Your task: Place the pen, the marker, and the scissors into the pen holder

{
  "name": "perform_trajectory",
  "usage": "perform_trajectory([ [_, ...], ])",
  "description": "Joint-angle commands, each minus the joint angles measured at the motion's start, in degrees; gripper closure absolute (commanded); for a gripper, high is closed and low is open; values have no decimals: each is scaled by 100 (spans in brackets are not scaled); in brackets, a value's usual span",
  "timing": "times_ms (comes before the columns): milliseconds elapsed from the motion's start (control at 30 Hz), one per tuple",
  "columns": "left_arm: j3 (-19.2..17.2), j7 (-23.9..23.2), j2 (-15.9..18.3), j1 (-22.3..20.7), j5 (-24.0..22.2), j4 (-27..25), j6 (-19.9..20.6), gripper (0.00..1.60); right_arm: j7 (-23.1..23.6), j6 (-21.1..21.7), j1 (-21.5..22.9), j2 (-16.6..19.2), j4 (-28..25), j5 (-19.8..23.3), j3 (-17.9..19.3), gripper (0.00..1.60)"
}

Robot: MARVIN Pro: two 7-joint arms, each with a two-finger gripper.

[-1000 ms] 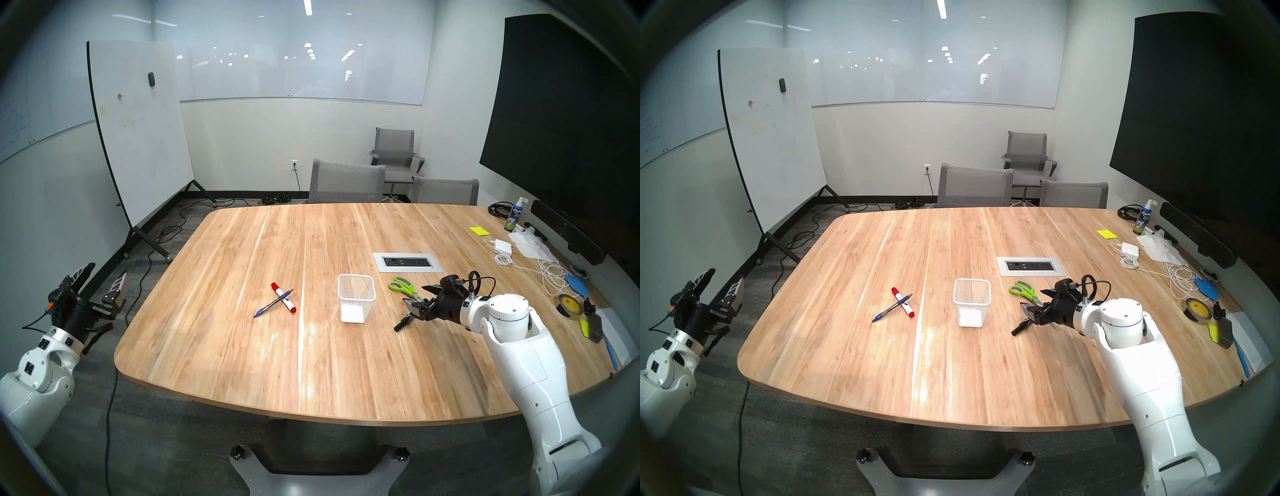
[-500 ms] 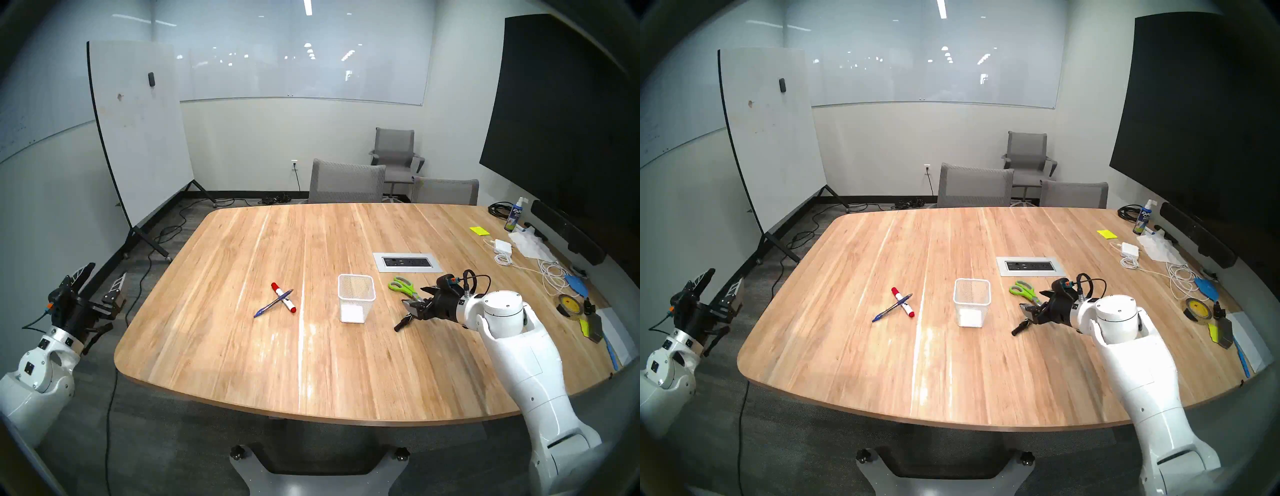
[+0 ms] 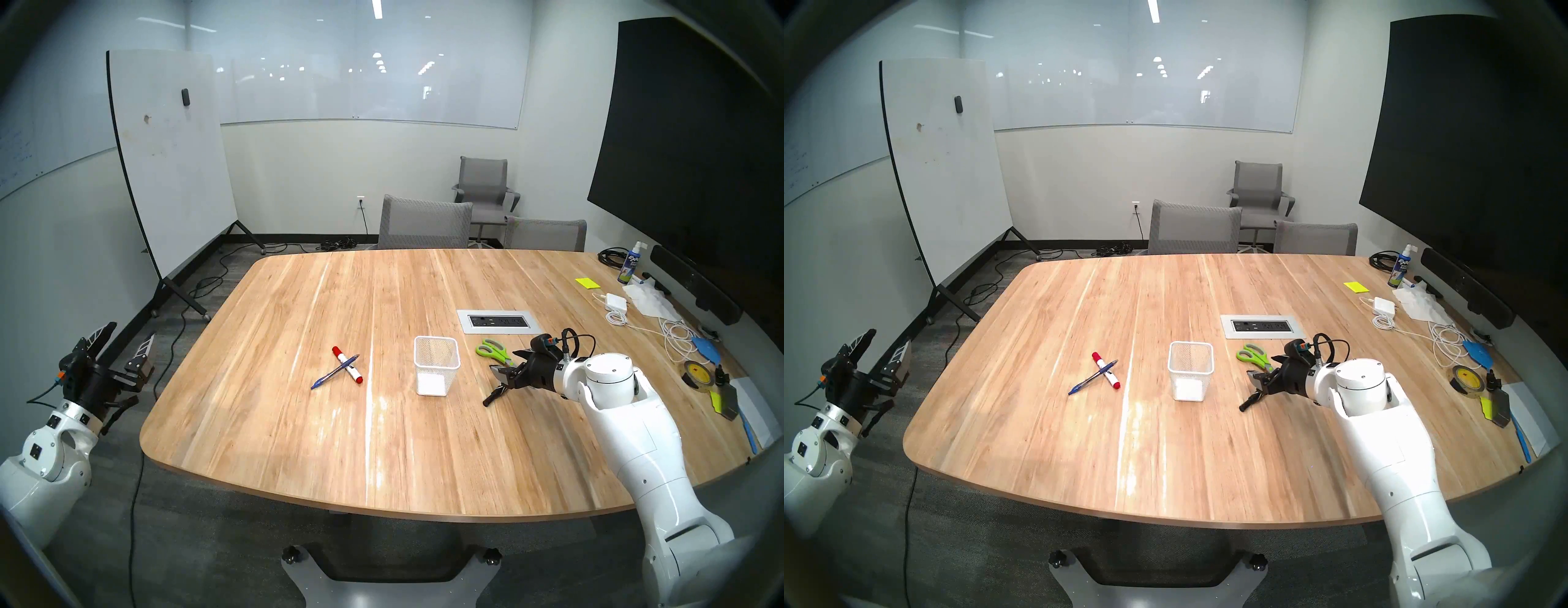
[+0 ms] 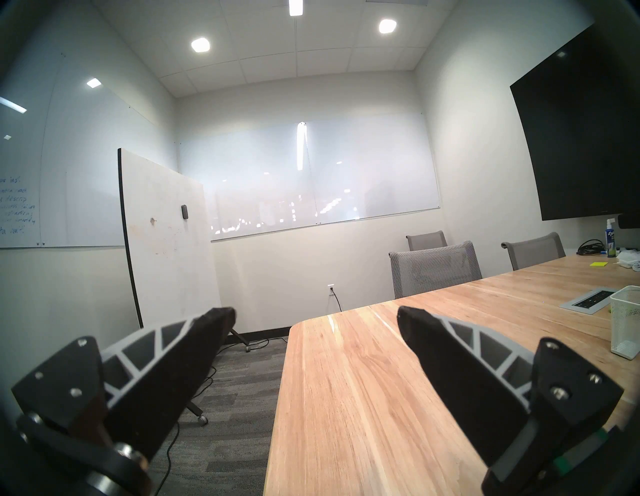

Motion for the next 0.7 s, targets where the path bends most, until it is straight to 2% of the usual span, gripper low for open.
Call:
perform_trajectory([
  [0, -75, 0, -3, 8, -4, -24, -10, 0, 38, -37, 315, 21, 8, -2, 4, 0],
  [667, -77, -1, -4, 10, -4, -26, -9, 0, 394, -58, 591, 160, 311, -69, -123, 0],
])
